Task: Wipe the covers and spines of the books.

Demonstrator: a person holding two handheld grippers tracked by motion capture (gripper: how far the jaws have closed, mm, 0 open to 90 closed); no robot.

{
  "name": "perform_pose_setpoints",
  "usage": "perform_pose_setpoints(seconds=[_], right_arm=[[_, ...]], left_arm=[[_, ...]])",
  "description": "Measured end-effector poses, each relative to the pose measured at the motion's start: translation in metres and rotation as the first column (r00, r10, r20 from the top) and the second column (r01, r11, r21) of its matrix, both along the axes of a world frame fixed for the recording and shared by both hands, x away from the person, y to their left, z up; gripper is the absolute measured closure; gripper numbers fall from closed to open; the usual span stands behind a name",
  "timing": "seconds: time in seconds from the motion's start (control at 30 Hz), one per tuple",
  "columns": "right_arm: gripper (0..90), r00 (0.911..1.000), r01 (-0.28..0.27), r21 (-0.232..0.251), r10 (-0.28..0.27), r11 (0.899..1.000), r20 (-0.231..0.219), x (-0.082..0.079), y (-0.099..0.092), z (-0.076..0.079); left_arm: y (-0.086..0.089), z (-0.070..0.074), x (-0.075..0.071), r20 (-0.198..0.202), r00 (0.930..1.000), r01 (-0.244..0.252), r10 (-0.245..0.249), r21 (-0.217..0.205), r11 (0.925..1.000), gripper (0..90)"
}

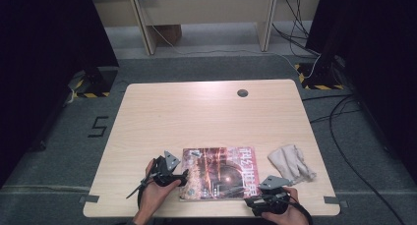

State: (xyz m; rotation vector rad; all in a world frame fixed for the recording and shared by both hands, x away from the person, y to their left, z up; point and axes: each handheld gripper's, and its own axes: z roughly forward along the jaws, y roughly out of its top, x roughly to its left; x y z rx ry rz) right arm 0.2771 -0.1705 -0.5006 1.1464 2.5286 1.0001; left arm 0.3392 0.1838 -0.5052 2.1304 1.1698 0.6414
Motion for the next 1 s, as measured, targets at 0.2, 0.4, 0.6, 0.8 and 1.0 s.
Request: perform_pose_setpoints(seconds=[0.2,0.4,0.6,0.8,1.0], right_arm=[[30.6,0.9995,0.024,0.041,-0.025,0.999,0.019,0.005,-0.007,0.001],[29.9,0.9977,0.061,0.107,-0.064,0.992,0.024,0.013,-0.012,0.003],[29.7,0.9981,0.062,0.132,-0.062,0.989,-0.003,0.021,-0.006,-0.002],[28.5,0.9987,0.029,0.094,-0.033,0.995,0.040,0.018,0.006,-0.004],[32.9,0.9993,0.011,0.104,-0.015,0.994,0.034,0.010,0.009,-0.003]], left_arm=[[-0.005,0.007,-0.022,0.003,0.9989,0.047,-0.047,-0.034,0.9983,16.8],[-0.028,0.011,-0.048,0.023,0.9905,0.136,-0.135,-0.007,0.9907,16.8],[-0.043,0.005,-0.056,0.002,0.9837,0.180,-0.180,0.044,0.9828,17.2],[-0.040,0.003,-0.053,-0.008,0.9850,0.172,-0.172,0.057,0.9834,14.8],[-0.039,0.002,-0.051,-0.021,0.9850,0.172,-0.171,0.047,0.9839,14.0]])
